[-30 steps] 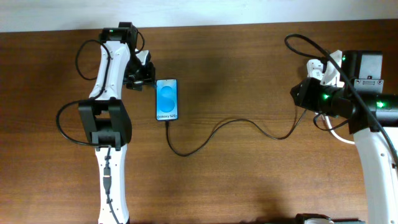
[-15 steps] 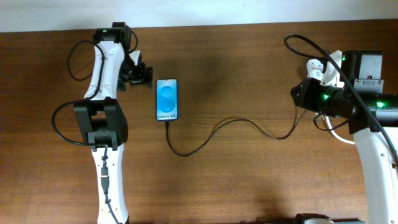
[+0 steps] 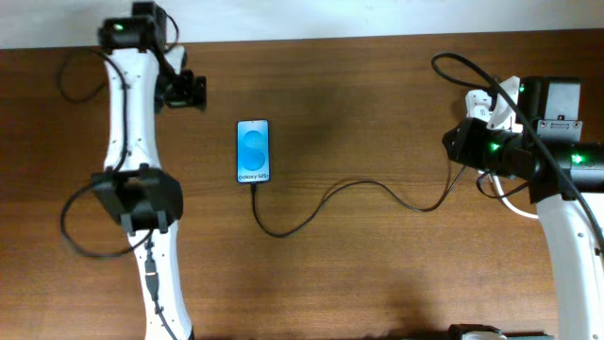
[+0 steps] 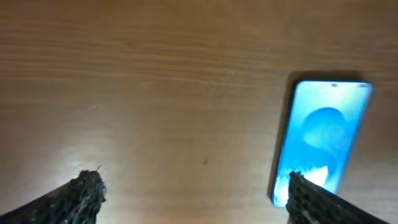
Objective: Plug charger to phone and switch on socket
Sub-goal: 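Raise the left gripper away from the phone, then move the right gripper to the power strip's orange switch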
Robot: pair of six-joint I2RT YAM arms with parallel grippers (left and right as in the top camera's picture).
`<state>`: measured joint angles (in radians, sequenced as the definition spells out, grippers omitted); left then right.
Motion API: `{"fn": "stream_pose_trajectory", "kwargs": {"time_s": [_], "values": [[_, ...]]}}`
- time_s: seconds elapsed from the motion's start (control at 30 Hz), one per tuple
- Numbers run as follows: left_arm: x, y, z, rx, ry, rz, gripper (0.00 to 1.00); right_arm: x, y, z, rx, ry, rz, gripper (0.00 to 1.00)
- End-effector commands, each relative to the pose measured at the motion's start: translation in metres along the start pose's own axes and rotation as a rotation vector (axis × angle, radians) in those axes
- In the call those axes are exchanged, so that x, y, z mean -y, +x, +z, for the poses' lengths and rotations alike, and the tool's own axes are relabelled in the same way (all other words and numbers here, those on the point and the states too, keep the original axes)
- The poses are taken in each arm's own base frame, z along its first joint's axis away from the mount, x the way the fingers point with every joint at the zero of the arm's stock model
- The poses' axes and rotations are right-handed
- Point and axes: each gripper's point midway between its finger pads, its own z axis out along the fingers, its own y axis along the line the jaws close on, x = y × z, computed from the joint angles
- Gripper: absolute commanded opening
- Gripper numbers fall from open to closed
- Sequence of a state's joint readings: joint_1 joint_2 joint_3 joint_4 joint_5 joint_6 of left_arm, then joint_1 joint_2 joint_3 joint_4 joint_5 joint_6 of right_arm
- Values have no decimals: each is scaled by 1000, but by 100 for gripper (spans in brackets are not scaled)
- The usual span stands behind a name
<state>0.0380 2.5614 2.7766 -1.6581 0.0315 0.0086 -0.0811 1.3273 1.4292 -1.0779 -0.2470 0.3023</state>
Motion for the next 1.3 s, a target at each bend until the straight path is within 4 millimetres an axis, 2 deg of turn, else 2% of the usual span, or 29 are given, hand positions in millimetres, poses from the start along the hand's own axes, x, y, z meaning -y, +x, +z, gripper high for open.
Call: {"fn": "stream_pose_trajectory", "kwargs": {"time_s": [0.0, 0.1, 0.8, 0.87, 0.93, 1.0, 1.1, 1.17, 1.27], "values": [[-13, -1, -93, 189, -68, 12, 99, 1, -7, -9, 39, 16, -14, 40], [-12, 1, -109, 225, -68, 13, 100, 1, -7, -9, 39, 16, -14, 40], [-12, 1, -109, 224, -69, 12, 99, 6, -10, -10, 52, 43, -18, 40], [-12, 1, -109, 224, -69, 13, 100, 7, -18, -12, 80, 36, -11, 40], [-12, 1, -109, 224, -69, 13, 100, 14, -30, -23, 119, 42, 10, 40], [-12, 1, -109, 224, -69, 13, 100, 20, -47, -42, 178, 38, 14, 40], [-12, 1, -109, 224, -69, 12, 99, 25, -86, -75, 331, 4, 33, 40], [-12, 1, -109, 224, -69, 12, 100, 46, -98, -82, 379, 39, 67, 40], [-12, 1, -109, 224, -69, 12, 99, 94, -110, -79, 395, 112, 161, 41]]}}
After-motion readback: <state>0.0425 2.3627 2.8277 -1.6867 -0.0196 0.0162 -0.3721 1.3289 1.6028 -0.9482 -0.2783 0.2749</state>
